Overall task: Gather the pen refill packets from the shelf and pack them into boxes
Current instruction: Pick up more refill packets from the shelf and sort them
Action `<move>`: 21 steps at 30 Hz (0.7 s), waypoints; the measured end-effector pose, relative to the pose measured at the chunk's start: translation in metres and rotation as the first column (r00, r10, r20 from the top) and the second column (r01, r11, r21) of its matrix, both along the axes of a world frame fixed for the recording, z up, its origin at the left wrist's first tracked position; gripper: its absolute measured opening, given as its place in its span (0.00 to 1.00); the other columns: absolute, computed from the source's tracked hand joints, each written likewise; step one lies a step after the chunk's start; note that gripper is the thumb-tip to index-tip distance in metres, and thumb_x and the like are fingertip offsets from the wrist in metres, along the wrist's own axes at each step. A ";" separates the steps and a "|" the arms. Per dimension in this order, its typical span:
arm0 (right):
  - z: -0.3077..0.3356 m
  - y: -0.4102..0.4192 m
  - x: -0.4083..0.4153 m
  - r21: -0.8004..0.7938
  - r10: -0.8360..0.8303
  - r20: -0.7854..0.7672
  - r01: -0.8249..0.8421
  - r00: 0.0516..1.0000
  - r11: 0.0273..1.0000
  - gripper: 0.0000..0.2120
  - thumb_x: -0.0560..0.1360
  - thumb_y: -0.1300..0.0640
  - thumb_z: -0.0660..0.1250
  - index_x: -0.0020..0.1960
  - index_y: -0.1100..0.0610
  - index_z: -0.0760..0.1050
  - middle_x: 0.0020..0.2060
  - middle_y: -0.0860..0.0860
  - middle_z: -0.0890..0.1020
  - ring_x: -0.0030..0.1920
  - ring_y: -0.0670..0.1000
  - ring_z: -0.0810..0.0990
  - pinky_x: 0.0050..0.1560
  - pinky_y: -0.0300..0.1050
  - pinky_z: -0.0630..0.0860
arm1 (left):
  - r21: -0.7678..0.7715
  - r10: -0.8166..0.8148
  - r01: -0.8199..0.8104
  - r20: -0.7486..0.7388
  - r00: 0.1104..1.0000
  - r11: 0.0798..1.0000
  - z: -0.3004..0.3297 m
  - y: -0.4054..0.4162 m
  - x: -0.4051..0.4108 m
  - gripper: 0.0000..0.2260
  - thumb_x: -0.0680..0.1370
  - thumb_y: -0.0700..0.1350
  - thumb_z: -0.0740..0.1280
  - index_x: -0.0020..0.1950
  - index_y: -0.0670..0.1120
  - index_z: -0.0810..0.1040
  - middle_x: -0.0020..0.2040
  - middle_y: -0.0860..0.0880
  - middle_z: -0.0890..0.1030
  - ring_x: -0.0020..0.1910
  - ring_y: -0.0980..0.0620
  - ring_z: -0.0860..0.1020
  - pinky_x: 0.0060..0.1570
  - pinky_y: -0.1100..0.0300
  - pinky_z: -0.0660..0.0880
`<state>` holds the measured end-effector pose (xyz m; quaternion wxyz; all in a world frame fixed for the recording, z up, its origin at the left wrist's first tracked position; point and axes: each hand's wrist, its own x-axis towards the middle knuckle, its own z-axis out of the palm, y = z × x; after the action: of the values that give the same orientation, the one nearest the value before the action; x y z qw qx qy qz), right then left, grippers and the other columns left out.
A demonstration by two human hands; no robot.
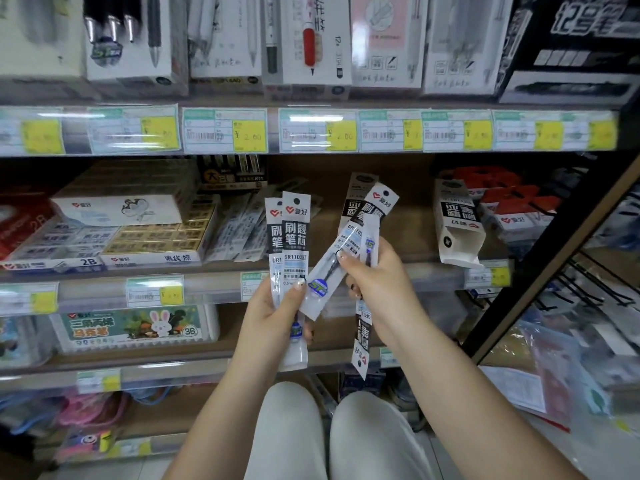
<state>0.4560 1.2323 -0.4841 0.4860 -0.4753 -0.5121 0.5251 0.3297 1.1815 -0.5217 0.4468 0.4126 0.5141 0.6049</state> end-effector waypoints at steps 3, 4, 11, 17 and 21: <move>0.005 -0.002 0.002 0.018 0.033 -0.019 -0.033 0.999 0.999 0.05 0.77 0.63 0.64 0.51 0.56 0.72 0.34 0.46 0.77 0.26 0.37 0.75 0.27 0.30 0.69 | -0.075 0.017 -0.013 0.061 0.998 0.997 0.002 0.000 0.000 0.14 0.83 0.48 0.54 0.48 0.41 0.73 0.24 0.44 0.73 0.21 0.49 0.70 0.23 0.63 0.71; 0.007 -0.003 0.003 0.026 0.054 -0.018 -0.054 0.998 0.998 0.05 0.77 0.64 0.64 0.51 0.55 0.73 0.34 0.45 0.78 0.27 0.37 0.76 0.27 0.30 0.69 | -0.100 0.025 -0.018 0.077 0.997 0.995 0.000 0.002 -0.001 0.15 0.82 0.50 0.53 0.49 0.41 0.74 0.25 0.43 0.74 0.22 0.47 0.71 0.24 0.62 0.72; 0.007 -0.008 0.002 0.013 0.237 0.129 -0.240 0.963 0.971 0.10 0.76 0.62 0.66 0.46 0.47 0.76 0.36 0.44 0.82 0.34 0.39 0.79 0.36 0.36 0.72 | -0.085 0.079 -0.074 0.056 0.995 0.994 -0.001 0.003 -0.002 0.11 0.81 0.49 0.57 0.53 0.54 0.80 0.54 0.53 0.83 0.57 0.52 0.79 0.64 0.48 0.71; 0.003 -0.008 0.000 -0.022 0.259 0.157 -0.259 0.953 0.966 0.10 0.75 0.63 0.68 0.43 0.48 0.77 0.34 0.45 0.81 0.32 0.39 0.78 0.36 0.36 0.71 | -0.053 0.076 -0.077 -0.012 0.997 0.996 0.001 0.005 -0.003 0.11 0.81 0.43 0.59 0.50 0.53 0.80 0.49 0.48 0.85 0.50 0.47 0.82 0.56 0.40 0.75; 0.000 -0.008 -0.001 -0.019 0.237 0.160 -0.237 0.958 0.971 0.09 0.75 0.63 0.68 0.42 0.49 0.77 0.34 0.48 0.78 0.31 0.40 0.76 0.34 0.35 0.71 | -0.028 0.113 -0.112 0.029 0.993 0.993 0.001 0.005 -0.002 0.09 0.80 0.42 0.62 0.49 0.52 0.81 0.48 0.48 0.85 0.50 0.46 0.83 0.54 0.43 0.77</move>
<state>0.4546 1.2243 -0.4845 0.3765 -0.4514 -0.6031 0.5393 0.3280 1.1865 -0.5209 0.4252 0.3675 0.5375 0.6287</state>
